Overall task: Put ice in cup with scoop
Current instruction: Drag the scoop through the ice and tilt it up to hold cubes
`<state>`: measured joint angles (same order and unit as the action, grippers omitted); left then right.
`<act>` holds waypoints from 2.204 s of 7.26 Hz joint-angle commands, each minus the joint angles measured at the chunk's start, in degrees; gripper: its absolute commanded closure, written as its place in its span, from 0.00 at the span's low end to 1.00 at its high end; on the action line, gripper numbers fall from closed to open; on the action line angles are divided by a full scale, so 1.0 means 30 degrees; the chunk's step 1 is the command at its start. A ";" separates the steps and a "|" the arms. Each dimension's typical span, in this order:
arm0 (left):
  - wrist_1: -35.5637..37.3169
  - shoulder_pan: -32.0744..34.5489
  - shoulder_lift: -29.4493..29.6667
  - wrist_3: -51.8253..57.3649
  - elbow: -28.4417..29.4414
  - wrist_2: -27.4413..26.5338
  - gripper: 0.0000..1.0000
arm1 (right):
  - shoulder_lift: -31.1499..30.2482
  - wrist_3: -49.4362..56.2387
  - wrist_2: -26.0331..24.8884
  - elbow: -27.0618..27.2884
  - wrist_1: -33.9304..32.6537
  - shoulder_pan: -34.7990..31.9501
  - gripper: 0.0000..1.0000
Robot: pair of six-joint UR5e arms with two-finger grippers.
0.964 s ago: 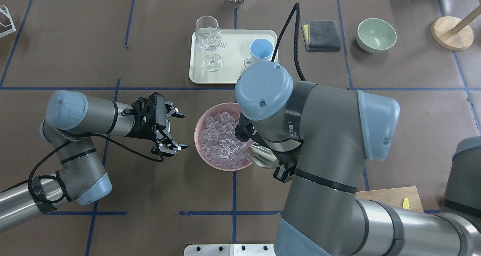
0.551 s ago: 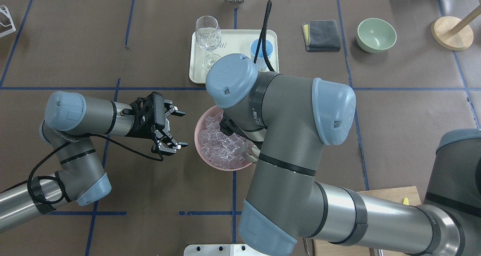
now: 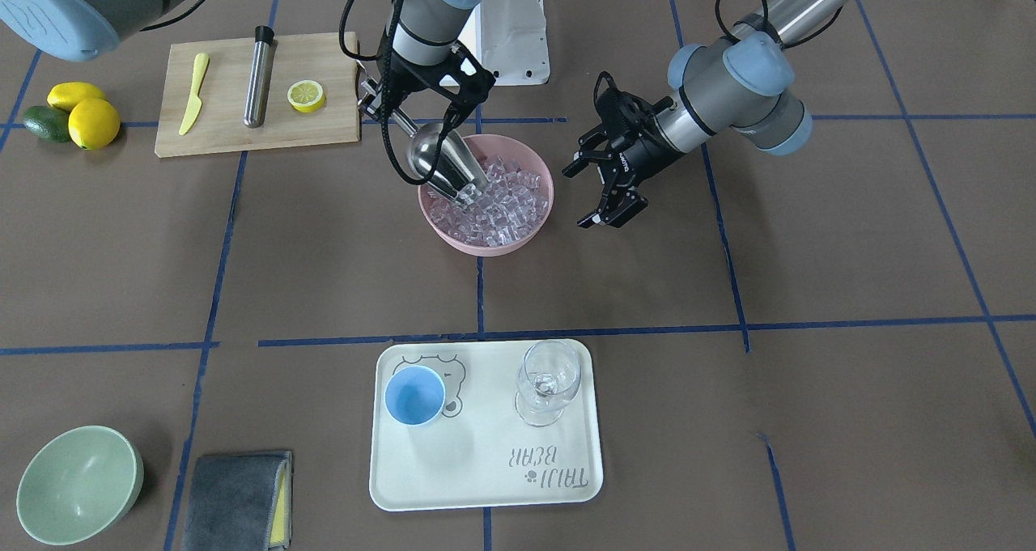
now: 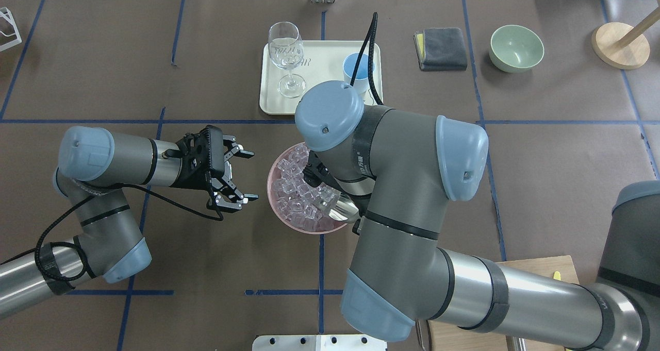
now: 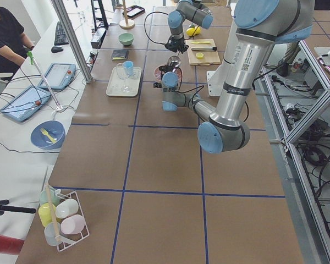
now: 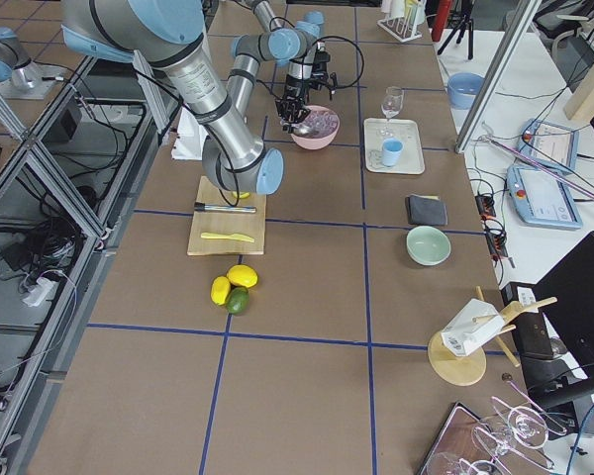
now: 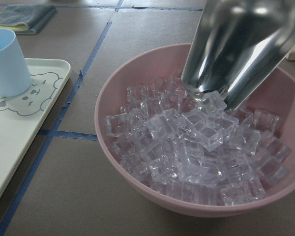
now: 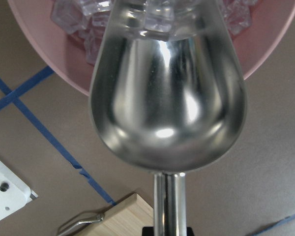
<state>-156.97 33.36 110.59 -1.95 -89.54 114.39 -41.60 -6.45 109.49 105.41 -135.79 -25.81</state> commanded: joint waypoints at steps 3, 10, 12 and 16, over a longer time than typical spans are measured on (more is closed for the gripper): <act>0.0117 0.0013 0.0020 -0.0022 -0.0650 0.0045 0.00 | -0.2041 -0.0194 0.0329 0.0516 0.3749 -0.0010 1.00; 0.0293 0.0072 -0.0009 -0.0022 -0.1031 0.0074 0.00 | -0.4209 -0.2443 0.0446 0.1485 0.8346 0.0134 1.00; 0.0352 0.0159 -0.0067 -0.0022 -0.1177 0.0074 0.00 | -0.4911 -0.3293 0.0387 0.1281 1.0334 0.0457 1.00; 0.1636 0.0189 -0.0009 -0.0022 -0.1966 0.0162 0.00 | -0.5496 -0.4350 0.0212 0.0871 1.2796 0.0575 1.00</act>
<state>-153.77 33.87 110.47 -2.02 -94.42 114.85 -57.20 -18.16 110.34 108.67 -100.38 -24.33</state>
